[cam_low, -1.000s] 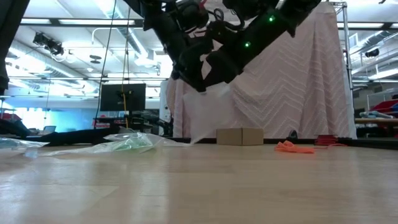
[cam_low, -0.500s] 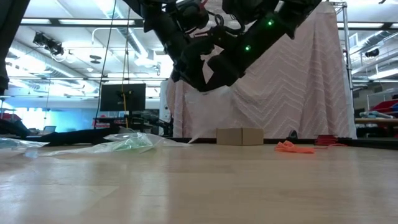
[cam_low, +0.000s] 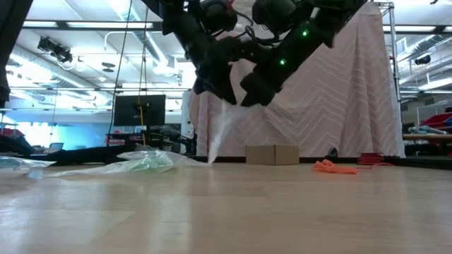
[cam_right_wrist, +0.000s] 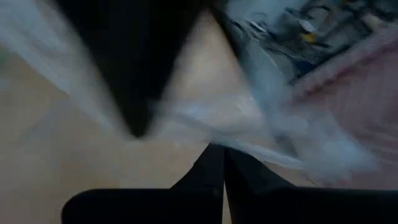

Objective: Sort rubber bands
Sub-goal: Open the transparent zip bag

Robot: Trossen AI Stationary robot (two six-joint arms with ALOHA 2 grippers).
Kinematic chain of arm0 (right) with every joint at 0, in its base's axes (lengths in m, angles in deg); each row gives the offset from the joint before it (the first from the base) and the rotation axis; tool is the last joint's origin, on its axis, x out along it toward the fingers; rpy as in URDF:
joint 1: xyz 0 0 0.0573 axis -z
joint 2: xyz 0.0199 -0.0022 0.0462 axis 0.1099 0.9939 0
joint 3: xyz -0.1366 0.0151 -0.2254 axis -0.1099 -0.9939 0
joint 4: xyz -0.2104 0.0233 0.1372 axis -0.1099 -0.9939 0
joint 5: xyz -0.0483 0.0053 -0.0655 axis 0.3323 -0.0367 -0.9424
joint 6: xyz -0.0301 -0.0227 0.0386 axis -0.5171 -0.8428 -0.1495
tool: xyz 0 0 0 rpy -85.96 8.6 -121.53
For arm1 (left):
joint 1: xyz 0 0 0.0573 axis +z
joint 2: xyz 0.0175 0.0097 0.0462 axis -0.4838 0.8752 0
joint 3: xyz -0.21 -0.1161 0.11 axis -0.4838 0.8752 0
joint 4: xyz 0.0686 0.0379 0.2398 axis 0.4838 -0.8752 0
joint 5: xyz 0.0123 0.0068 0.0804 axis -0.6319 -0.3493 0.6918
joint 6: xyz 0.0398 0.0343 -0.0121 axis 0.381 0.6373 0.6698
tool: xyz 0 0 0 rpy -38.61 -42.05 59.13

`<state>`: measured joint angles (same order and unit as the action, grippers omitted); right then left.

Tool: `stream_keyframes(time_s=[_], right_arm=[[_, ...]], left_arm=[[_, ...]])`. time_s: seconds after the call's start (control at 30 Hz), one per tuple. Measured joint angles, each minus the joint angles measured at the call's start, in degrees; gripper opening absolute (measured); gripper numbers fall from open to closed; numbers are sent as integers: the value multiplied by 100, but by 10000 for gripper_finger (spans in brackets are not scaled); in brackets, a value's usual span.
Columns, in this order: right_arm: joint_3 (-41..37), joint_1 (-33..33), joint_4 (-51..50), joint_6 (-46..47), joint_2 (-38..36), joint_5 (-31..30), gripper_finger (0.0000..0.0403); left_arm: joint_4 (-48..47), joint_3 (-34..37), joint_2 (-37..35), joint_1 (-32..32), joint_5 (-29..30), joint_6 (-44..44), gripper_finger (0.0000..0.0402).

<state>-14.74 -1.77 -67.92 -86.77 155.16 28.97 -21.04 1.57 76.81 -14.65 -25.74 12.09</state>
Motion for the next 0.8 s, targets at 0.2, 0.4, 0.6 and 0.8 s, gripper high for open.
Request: stream_keyframes(time_s=[0.2,0.4,0.6,0.8], right_arm=[[-2,46,189,-47,9,155,0],[-2,-4,458,-51,11,813,0],[-2,35,432,125,11,1021,0],[-2,48,425,176,25,1264,0]], left_arm=[[77,-2,-17,11,-197,-11,1],[109,-2,-20,28,-147,73,1],[155,-2,-19,35,-119,148,1],[151,1,-25,123,-143,168,1]])
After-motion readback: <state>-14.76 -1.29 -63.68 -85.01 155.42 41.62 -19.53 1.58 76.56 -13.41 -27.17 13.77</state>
